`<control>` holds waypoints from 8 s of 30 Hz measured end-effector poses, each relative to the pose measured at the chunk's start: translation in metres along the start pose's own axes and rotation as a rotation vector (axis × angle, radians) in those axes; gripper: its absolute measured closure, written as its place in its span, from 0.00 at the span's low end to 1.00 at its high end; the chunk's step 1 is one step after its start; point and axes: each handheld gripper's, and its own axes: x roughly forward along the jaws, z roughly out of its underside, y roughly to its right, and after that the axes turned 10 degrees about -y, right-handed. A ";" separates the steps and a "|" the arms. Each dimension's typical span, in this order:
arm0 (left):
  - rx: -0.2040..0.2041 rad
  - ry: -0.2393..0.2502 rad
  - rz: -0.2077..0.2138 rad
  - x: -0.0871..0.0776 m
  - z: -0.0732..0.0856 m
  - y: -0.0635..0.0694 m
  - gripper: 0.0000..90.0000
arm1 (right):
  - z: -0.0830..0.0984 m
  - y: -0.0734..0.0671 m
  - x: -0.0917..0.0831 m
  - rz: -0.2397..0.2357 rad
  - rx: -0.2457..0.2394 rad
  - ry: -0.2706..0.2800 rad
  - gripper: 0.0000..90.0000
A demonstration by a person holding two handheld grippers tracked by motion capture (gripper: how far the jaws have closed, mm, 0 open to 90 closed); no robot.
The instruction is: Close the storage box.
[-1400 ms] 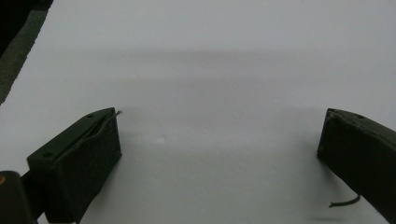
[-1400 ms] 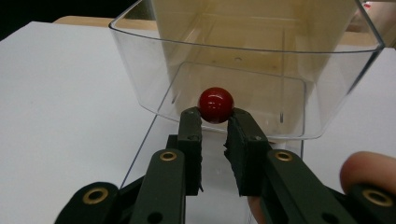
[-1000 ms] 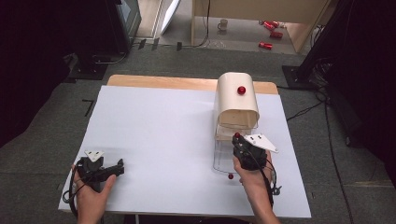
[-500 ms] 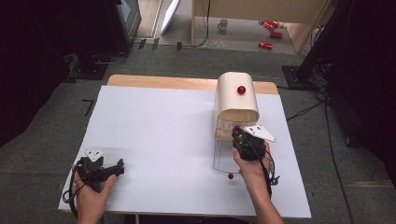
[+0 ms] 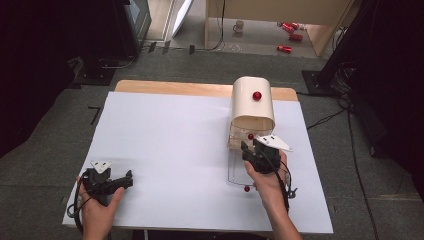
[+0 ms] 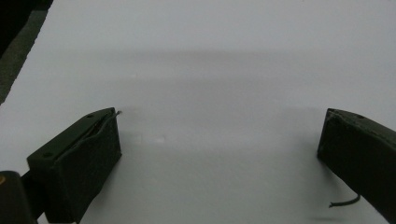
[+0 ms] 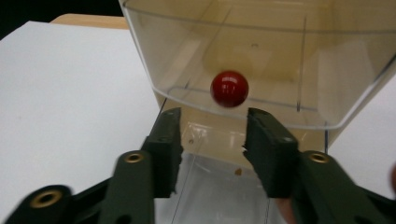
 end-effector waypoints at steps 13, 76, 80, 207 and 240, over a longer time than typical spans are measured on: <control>-0.001 0.000 0.000 0.000 0.000 0.000 0.00 | 0.037 -0.005 -0.029 -0.002 0.004 -0.022 0.25; 0.000 0.000 0.000 0.000 0.000 0.000 0.00 | 0.116 -0.027 -0.030 0.033 0.048 -0.114 0.91; -0.001 0.001 0.000 0.000 0.000 0.000 0.00 | 0.117 -0.026 -0.024 0.020 0.050 -0.142 0.84; -0.001 0.001 0.000 0.000 0.000 0.000 0.00 | 0.101 0.109 -0.024 0.108 0.092 -0.147 0.13; -0.002 0.001 0.001 0.000 0.000 0.000 0.00 | 0.127 0.129 -0.030 0.144 0.020 -0.207 0.15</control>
